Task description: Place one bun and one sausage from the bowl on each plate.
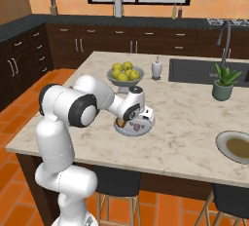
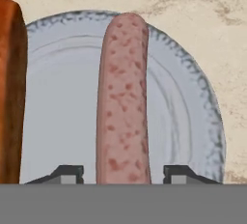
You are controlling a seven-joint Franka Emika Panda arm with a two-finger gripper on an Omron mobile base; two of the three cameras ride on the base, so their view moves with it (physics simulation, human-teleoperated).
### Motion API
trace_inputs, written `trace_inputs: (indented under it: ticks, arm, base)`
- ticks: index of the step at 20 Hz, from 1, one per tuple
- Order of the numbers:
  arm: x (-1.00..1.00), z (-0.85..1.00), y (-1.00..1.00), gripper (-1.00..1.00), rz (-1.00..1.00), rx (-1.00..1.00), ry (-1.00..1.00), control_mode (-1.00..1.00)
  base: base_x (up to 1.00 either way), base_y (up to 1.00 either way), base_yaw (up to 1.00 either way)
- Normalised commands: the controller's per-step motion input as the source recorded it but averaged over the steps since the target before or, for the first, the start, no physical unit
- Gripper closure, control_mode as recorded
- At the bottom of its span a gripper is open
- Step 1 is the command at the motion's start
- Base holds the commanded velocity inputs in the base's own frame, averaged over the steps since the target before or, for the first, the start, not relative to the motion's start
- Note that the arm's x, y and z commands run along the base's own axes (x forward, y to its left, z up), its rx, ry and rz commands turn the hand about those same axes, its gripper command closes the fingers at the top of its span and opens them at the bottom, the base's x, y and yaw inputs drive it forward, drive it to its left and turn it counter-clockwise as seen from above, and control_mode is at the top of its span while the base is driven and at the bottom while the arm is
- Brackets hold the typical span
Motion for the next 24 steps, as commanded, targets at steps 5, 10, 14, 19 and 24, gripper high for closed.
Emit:
trace_inputs:
  ticks: [5,10,14,19,24]
  arm:
    - [-0.14,0.65,-0.13,-1.0,0.02,0.03,0.0,-1.0]
    - [-0.72,0.98,0.27,-1.0,0.2,0.01,-0.01,-1.0]
    - [-0.07,0.48,1.0,-1.0,0.4,0.0,0.01,-1.0]
    - [0.16,0.12,1.0,-1.0,0.46,0.02,0.08,-1.0]
    - [0.29,0.06,1.0,-1.0,0.54,0.08,0.14,-1.0]
  base:
    - [0.0,0.0,0.0]
    - [0.0,0.0,0.0]
    - [0.0,0.0,0.0]
    - [0.0,0.0,0.0]
    - [0.0,0.0,0.0]
